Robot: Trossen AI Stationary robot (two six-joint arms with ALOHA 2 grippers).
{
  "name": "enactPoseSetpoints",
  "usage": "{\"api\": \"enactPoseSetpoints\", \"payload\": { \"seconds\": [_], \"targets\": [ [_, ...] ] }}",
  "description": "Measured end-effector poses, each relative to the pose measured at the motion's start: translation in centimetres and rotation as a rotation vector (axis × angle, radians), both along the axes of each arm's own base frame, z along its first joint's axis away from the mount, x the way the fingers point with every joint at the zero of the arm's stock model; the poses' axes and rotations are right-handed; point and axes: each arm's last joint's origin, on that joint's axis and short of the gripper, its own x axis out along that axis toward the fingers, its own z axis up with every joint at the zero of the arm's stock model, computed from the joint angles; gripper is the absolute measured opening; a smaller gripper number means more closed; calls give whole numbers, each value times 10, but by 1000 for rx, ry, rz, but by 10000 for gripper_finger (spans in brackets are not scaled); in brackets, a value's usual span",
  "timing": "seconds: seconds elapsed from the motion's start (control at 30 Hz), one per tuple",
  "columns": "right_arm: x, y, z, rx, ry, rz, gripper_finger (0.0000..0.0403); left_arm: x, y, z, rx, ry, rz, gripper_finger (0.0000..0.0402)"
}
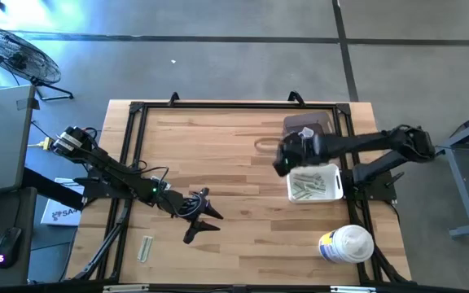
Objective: Pick & Place First Aid Supplies
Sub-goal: Adjust the gray bin, then put the bandage into the white bin
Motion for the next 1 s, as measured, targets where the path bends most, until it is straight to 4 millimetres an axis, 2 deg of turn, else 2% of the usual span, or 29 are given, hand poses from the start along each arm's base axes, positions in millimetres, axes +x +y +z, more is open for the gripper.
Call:
{"api": "enactPoseSetpoints", "payload": {
  "seconds": [0.17, 0.4, 0.53, 0.73, 0.9, 1.0],
  "targets": [
    [-10, -44, -21, 223, -33, -114, 135, 0, -1, 1, -34, -4, -13, 182],
    [-23, -76, -51, 254, -143, -225, 129, 0, -1, 1, -40, -1, -27, 182],
    [-30, -86, -62, 226, -174, -265, 129, 0, -1, 2, -40, -3, -27, 182],
    [-40, -99, -65, 23, -85, -330, 130, 0, -1, 0, -34, 9, -27, 182],
    [-41, -96, -58, 29, -98, -267, 129, -4, 3, -3, 9, 76, 26, 182],
    [-41, -85, -48, 62, -148, -199, 129, -9, 6, 5, 31, 234, 82, 182]
  ]
}}
